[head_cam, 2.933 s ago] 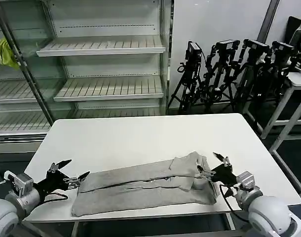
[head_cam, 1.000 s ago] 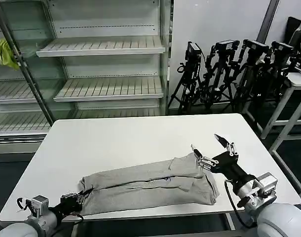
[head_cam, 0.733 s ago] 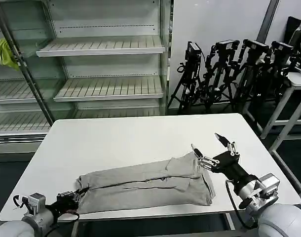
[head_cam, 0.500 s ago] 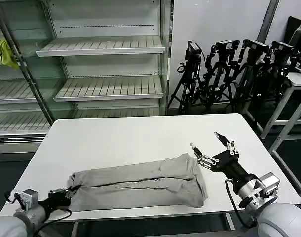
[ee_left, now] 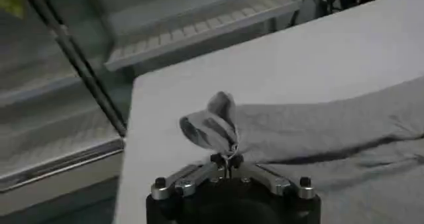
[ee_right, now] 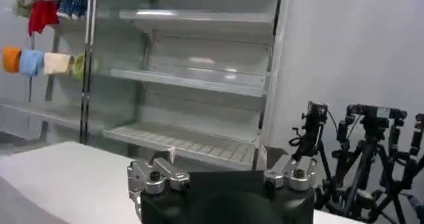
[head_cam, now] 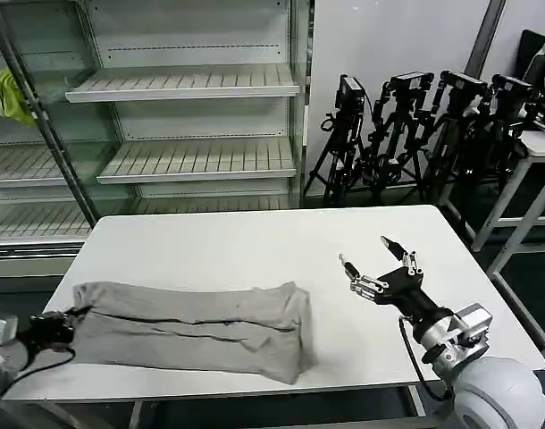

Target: Fold and organize the clothes.

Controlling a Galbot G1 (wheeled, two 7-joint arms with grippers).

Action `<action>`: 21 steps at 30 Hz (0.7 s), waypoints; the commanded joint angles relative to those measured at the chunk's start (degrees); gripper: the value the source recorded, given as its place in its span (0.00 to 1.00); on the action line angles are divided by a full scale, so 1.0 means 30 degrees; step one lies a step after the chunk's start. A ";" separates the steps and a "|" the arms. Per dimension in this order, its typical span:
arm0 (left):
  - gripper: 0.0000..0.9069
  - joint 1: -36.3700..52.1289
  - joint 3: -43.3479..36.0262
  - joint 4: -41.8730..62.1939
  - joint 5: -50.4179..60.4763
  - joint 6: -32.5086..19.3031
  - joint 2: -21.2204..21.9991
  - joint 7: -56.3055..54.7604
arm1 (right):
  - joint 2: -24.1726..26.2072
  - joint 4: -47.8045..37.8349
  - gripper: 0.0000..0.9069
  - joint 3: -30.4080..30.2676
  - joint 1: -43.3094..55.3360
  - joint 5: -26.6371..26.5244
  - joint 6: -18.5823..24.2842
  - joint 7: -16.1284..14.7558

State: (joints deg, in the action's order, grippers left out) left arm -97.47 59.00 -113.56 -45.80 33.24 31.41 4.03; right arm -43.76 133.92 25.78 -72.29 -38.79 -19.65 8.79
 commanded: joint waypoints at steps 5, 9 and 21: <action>0.06 -0.3084 0.5615 0.1750 -0.0367 -0.0001 -0.3194 0.0417 | -0.0280 -0.0790 1.00 -0.0848 0.0761 0.0034 0.0165 -0.0149; 0.06 -0.3599 0.6148 0.0086 -0.2233 0.0051 -0.3112 0.0350 | -0.0410 -0.0922 1.00 -0.1063 0.0844 0.0144 0.0161 -0.0121; 0.06 0.1238 -0.1074 -0.4752 -0.3590 -0.0022 -0.0906 -0.0151 | 0.1681 -0.1248 1.00 -0.1081 0.1395 -0.0107 0.0033 0.0288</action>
State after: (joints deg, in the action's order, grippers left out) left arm -101.70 68.52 -117.47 -52.90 33.32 25.49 3.96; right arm -42.60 131.08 23.00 -69.84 -38.52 -19.33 8.87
